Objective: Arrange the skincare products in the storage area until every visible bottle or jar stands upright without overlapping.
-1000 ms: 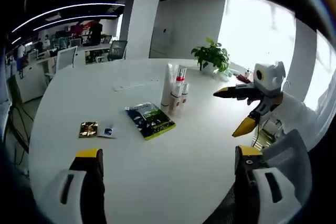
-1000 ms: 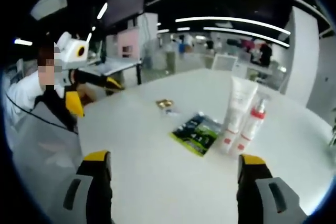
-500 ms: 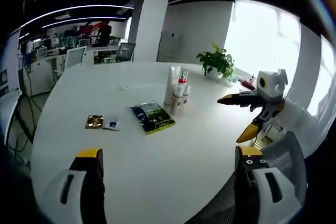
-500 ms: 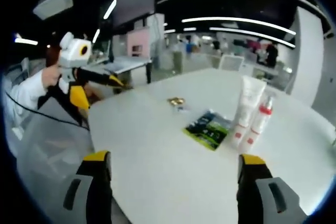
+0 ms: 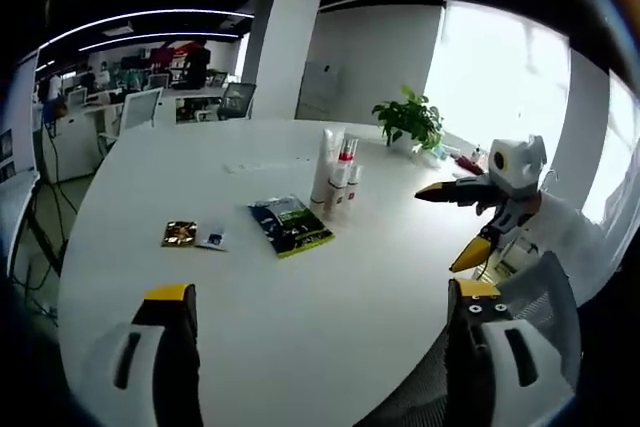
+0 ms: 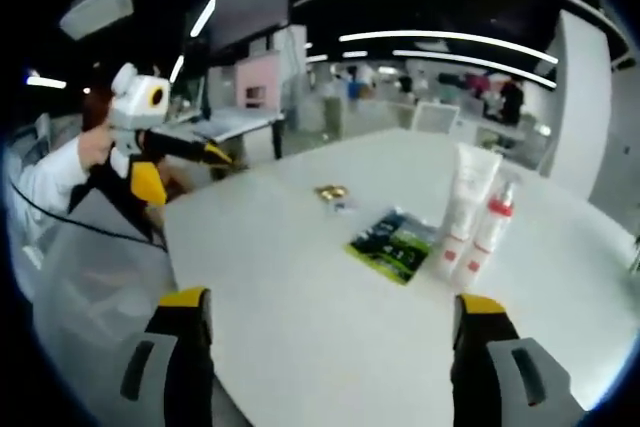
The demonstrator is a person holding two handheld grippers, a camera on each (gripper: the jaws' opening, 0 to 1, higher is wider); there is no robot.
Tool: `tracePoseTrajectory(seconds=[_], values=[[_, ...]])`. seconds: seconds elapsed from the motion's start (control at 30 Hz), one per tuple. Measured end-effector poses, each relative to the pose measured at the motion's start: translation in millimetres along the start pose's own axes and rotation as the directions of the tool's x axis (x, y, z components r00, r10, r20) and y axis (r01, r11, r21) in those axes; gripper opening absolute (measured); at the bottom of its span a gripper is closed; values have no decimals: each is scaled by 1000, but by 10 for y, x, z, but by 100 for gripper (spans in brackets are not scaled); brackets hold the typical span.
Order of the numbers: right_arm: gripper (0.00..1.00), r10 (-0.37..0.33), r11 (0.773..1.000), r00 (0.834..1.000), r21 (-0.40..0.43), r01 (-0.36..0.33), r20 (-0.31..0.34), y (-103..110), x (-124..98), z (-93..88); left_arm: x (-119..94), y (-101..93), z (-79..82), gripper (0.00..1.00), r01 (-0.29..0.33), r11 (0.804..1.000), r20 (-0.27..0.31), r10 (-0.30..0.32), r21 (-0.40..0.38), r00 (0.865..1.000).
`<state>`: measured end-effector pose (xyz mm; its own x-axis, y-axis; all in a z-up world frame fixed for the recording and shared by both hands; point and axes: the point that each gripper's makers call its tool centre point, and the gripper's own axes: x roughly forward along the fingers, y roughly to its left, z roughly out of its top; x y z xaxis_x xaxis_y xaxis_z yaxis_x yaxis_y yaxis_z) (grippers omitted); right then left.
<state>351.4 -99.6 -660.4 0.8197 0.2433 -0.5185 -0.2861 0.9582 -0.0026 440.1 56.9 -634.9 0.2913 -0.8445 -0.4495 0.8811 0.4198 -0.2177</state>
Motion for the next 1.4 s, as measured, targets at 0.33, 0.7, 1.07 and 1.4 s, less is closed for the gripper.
tracePoseTrajectory(seconds=[0.33, 0.7, 1.07, 1.4], values=[[99, -47, 999, 999, 11, 47, 12, -64, 44, 178, -30, 106, 140, 99, 36, 999, -2, -36, 25, 999], [99, -51, 998, 999, 23, 52, -16, -3, 198, 210, 10, 227, 207, 99, 78, 996, -8, -78, 40, 997], [99, -61, 998, 997, 30, 62, -52, 65, 345, 151, 8, 357, 165, 99, 103, 994, 3, -103, 23, 995], [99, -66, 998, 997, 20, 67, -47, 108, 497, 210, -5, 571, 154, 99, 93, 995, 3, -93, 25, 996]])
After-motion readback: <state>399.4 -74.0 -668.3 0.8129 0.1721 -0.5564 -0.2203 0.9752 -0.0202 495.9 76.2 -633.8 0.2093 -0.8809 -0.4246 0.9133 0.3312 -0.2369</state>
